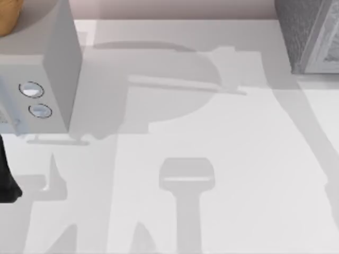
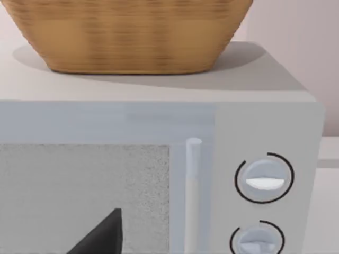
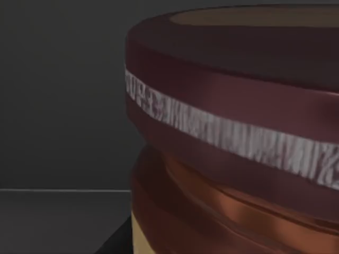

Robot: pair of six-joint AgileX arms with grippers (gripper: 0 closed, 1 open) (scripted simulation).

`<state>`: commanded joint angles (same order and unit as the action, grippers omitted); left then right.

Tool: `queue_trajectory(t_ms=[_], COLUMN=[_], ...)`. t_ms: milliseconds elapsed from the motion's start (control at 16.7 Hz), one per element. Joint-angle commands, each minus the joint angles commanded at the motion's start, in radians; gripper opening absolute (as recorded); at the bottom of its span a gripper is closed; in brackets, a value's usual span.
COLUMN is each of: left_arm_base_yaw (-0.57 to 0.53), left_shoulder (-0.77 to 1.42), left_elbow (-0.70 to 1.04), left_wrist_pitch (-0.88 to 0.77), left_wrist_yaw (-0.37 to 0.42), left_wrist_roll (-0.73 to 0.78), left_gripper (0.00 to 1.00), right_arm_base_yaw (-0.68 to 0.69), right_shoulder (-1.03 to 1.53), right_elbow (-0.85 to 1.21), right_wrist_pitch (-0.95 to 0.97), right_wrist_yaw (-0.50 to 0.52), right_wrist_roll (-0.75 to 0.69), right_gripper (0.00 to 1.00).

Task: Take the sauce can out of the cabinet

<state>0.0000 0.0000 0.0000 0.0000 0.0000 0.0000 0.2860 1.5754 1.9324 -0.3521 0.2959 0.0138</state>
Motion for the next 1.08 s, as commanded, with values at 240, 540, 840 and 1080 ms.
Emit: queue_trajectory(t_ms=[240, 540, 840, 1080], left_arm_base_yaw=[0.000, 0.000, 0.000, 0.000], left_shoulder=[0.000, 0.000, 0.000, 0.000], left_elbow=[0.000, 0.000, 0.000, 0.000], left_wrist_pitch=[0.000, 0.000, 0.000, 0.000], left_wrist_yaw=[0.000, 0.000, 0.000, 0.000], left_wrist_roll=[0.000, 0.000, 0.000, 0.000], left_gripper=[1.00, 1.00, 1.00, 1.00], right_arm_base_yaw=[0.000, 0.001, 0.110, 0.280], right_shoulder=[0.000, -0.001, -0.082, -0.225], right_elbow=[0.000, -0.001, 0.035, 0.081], right_wrist_pitch=[0.000, 0.000, -0.115, -0.323], right_wrist_yaw=[0.000, 0.000, 0.104, 0.273], right_wrist_roll=[0.000, 0.002, 0.001, 0.001], right_gripper=[0.00, 0.00, 0.00, 0.00])
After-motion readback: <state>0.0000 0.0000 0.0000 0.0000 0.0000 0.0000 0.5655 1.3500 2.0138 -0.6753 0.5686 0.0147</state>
